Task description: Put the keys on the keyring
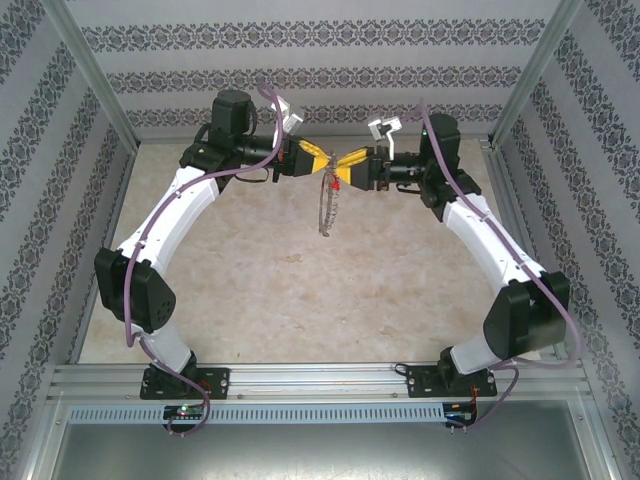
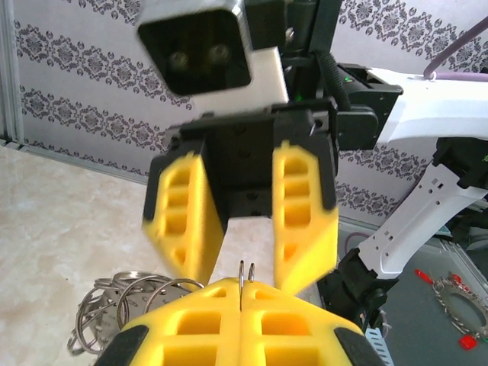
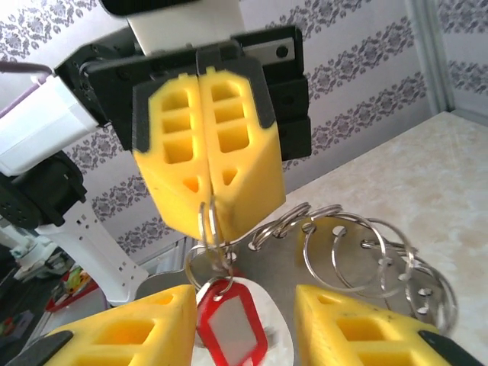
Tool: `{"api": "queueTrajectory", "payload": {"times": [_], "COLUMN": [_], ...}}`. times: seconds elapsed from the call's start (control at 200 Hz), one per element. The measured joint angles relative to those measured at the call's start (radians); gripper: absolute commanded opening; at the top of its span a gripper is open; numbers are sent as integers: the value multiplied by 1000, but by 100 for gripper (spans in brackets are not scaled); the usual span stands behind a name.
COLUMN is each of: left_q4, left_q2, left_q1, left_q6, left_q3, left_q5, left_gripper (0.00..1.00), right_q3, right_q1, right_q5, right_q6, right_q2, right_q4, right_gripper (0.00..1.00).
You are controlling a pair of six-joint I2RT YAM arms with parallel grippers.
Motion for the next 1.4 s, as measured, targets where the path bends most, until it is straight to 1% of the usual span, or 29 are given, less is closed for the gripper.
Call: {"api": "queueTrajectory", "payload": {"times": [0.105, 0.2, 0.565, 0.719, 0.824, 1.039, 1.059, 1.129, 1.274, 1.324, 1.369, 1.404], "left_q4": [0, 0, 0, 0, 0, 0, 0, -1, 0, -4, -13, -22], "left_q2": [0, 0, 0, 0, 0, 0, 0, 0, -1, -1, -1, -1], "left_q1": [0, 0, 0, 0, 0, 0, 0, 1, 2, 2, 2, 2], "left_q6": [0, 0, 0, 0, 0, 0, 0, 0, -2, 2, 12, 26], "left_q3": [0, 0, 0, 0, 0, 0, 0, 0, 0, 0, 1, 3], "left_q5": [3, 3, 7, 7, 7, 7, 6, 1, -2, -4, -10, -13], "left_gripper": [0, 0, 0, 0, 0, 0, 0, 0, 0, 6, 15, 19], "right_q3": [0, 9, 72, 80, 80, 81, 82, 87, 94, 98, 107, 113], "right_q1": [-24, -21, 31, 43, 44, 55, 55, 56, 57, 57, 56, 54], "right_q5": [2, 4, 30, 34, 35, 42, 42, 36, 30, 30, 31, 31], "right_q6": [0, 0, 5, 8, 11, 16, 14, 13, 11, 3, -12, -21], "right_q2": [-49, -62, 34, 52, 55, 61, 62, 68, 69, 69, 71, 72], "right_q4": [3, 9, 15, 16, 16, 19, 20, 24, 17, 4, -18, -35], "right_gripper": [40, 40, 40, 38, 33, 17, 12, 0, 0, 0, 0, 0]}}
